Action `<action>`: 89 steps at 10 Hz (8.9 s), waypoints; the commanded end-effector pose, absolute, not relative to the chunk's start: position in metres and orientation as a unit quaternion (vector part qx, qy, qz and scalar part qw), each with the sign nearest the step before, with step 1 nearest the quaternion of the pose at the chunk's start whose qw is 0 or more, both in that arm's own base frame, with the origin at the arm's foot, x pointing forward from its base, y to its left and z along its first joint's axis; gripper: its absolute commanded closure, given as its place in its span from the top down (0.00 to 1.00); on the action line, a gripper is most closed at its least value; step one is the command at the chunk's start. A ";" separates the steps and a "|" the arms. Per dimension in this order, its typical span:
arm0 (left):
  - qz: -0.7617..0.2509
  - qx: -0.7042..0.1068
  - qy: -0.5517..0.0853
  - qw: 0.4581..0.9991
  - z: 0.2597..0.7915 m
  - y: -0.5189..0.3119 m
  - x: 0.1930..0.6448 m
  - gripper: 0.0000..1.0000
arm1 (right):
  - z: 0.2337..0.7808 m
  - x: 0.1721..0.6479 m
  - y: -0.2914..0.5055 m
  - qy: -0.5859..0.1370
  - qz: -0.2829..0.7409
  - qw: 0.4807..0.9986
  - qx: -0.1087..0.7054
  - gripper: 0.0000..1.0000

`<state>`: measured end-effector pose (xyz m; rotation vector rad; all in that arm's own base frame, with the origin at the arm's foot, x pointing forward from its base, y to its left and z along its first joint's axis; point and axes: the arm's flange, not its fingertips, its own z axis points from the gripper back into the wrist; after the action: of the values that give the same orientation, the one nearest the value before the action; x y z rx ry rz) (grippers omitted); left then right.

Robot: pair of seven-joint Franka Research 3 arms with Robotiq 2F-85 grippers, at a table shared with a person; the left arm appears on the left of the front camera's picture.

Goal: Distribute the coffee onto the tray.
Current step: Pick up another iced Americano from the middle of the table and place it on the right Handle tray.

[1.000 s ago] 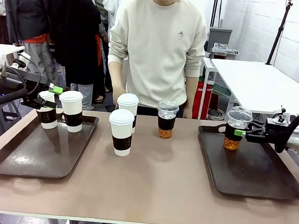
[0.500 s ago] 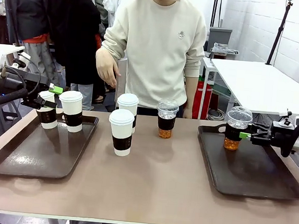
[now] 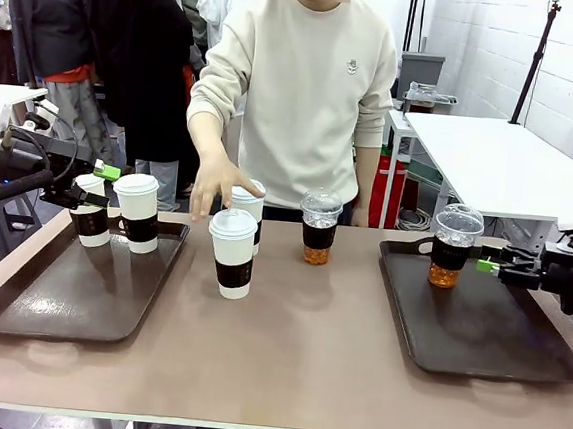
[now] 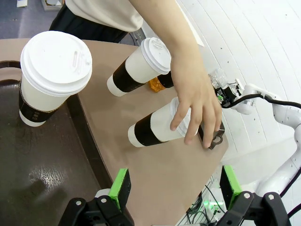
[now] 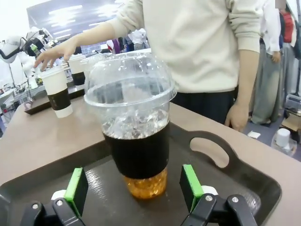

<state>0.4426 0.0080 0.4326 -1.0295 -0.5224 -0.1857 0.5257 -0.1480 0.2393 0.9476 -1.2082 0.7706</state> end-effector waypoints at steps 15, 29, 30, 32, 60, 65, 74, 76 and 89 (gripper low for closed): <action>-0.087 -0.486 -0.246 0.834 0.434 0.008 0.440 1.00 | 0.419 0.461 -0.030 -0.461 0.390 0.700 0.381 1.00; -0.087 -0.486 -0.246 0.834 0.434 0.008 0.440 1.00 | 0.440 0.526 0.026 -0.421 0.451 0.714 0.329 1.00; -0.087 -0.486 -0.246 0.834 0.434 0.008 0.440 1.00 | 0.445 0.543 0.033 -0.430 0.473 0.701 0.316 1.00; -0.087 -0.486 -0.246 0.834 0.434 0.008 0.440 1.00 | 0.447 0.572 0.039 -0.413 0.495 0.690 0.328 1.00; -0.087 -0.486 -0.246 0.834 0.434 0.008 0.440 1.00 | 0.408 0.694 0.079 -0.389 0.588 0.610 0.362 1.00; -0.087 -0.486 -0.246 0.834 0.434 0.008 0.440 1.00 | 0.376 0.709 0.088 -0.349 0.616 0.589 0.390 1.00; -0.087 -0.486 -0.246 0.834 0.434 0.008 0.440 1.00 | 0.358 0.734 0.119 -0.320 0.641 0.578 0.391 1.00; -0.087 -0.486 -0.246 0.834 0.434 0.008 0.440 1.00 | 0.352 0.738 0.124 -0.320 0.636 0.581 0.394 1.00; -0.087 -0.486 -0.246 0.834 0.434 0.008 0.440 1.00 | 0.322 0.741 0.161 -0.294 0.648 0.575 0.403 1.00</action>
<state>0.4420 0.0077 0.4328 -1.0290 -0.5227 -0.1864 0.7280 0.1553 0.3216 0.9601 -0.7212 1.5249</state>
